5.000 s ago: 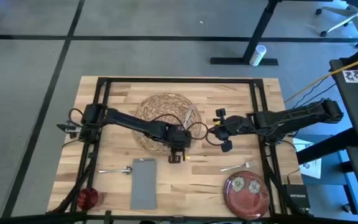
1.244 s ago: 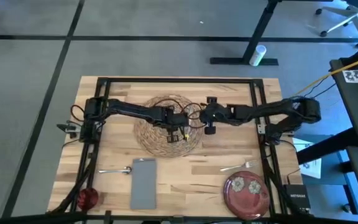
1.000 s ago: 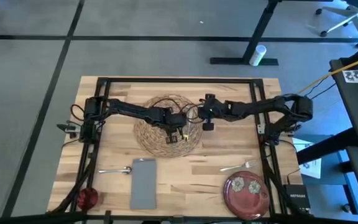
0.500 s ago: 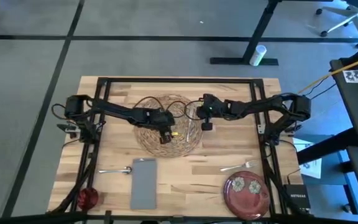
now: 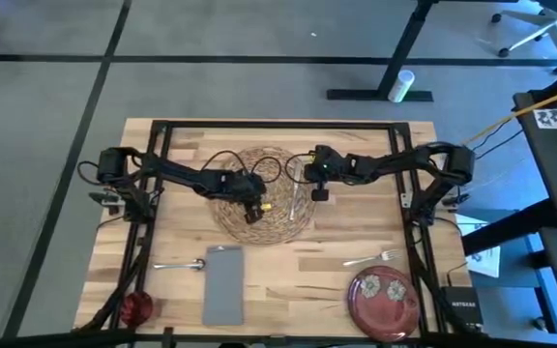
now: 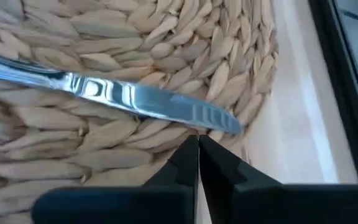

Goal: Set table place
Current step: Move the brown placemat to the center of the table

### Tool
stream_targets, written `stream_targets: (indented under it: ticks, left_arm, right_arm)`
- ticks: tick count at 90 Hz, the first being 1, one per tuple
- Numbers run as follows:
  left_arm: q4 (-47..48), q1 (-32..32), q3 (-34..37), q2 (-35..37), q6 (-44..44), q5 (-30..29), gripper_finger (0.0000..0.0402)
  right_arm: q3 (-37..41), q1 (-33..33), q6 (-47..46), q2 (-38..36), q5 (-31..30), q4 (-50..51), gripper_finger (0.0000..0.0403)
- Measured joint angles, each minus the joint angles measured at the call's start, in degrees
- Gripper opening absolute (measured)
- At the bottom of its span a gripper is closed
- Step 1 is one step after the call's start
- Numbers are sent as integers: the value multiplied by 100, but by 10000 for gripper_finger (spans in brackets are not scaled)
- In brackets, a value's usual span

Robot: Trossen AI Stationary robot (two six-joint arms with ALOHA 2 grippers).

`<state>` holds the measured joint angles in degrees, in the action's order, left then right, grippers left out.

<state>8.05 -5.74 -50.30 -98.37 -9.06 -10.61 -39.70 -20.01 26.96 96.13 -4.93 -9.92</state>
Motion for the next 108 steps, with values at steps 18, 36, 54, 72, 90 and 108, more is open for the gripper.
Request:
stream_targets:
  ticks: [18, 36, 54, 72, 90, 108]
  left_arm:
    - [1, -4, 0, 0, 3, 2, 0]
    - [31, -6, 0, 0, 4, 47, 0]
    - [27, -6, 0, -3, 7, 63, 0]
    - [31, -5, 0, -7, 24, 63, 0]
    - [26, -4, 0, -9, 26, 63, 0]
    - [26, -4, 0, -9, 26, 63, 0]
  right_arm:
    - [0, 0, -116, 275, 2, -351, 0]
    - [-95, -2, -132, 445, -2, -523, 0]
    - [-224, -37, -142, 445, 11, -524, 0]
    - [-232, -39, -145, 445, 4, -467, 0]
    - [-232, -39, -153, 445, -98, -355, 0]
    - [-232, -166, -170, 549, -35, -439, 0]
